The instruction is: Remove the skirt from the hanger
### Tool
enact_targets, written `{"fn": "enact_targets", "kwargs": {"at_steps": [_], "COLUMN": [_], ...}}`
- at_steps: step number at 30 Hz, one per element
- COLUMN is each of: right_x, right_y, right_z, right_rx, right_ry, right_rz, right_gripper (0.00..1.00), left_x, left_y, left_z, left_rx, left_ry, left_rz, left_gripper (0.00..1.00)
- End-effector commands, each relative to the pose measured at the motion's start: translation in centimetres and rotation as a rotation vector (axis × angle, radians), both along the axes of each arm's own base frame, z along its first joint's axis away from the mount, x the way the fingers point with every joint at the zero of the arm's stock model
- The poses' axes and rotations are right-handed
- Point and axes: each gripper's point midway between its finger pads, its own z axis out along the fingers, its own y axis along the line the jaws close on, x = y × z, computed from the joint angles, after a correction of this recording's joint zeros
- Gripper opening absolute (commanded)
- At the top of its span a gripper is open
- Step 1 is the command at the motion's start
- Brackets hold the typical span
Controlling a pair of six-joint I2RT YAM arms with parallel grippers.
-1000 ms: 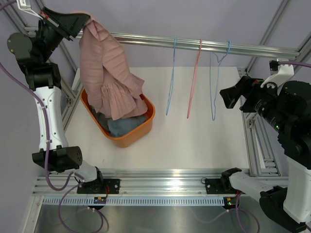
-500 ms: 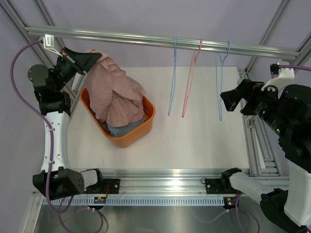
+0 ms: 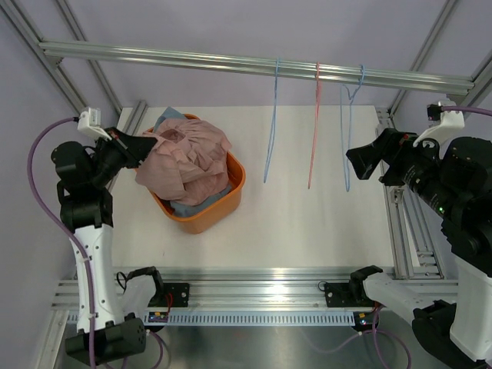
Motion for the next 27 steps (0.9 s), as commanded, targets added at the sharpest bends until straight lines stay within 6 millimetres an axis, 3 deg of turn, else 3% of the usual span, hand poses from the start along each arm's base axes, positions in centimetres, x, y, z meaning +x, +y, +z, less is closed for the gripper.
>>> {"fn": "enact_targets", "kwargs": {"at_steps": [1,5,16,21,27], "right_x": [-0.4,-0.4,-0.5,-0.4,-0.2], "right_y": [0.2,0.3,-0.1,-0.1,0.0], "right_z": [1.0,0.7,0.6,0.2,0.4], "right_rx": [0.017,0.018,-0.015,-0.024,-0.025], "right_ry": [-0.036,-0.029,-0.024,-0.019,-0.025], "right_rz": [0.017,0.026,0.019,0.019,0.025], "right_gripper": [1.0,1.0,0.99,0.99,1.0], "left_x": [-2.2,-4.2,-6.9,-9.2,-11.1], "left_y": [1.8,3.1,7.0,8.4,10.2], "left_z": [1.1,2.0,4.1,7.5,9.5], "left_rx": [0.124,0.16,0.173,0.202,0.24], "left_ry": [-0.036,-0.032,0.005,-0.071,-0.072], "left_rz": [0.106,0.196,0.494,0.625,0.75], "left_gripper": [0.0,0.0,0.0,0.0,0.0]}}
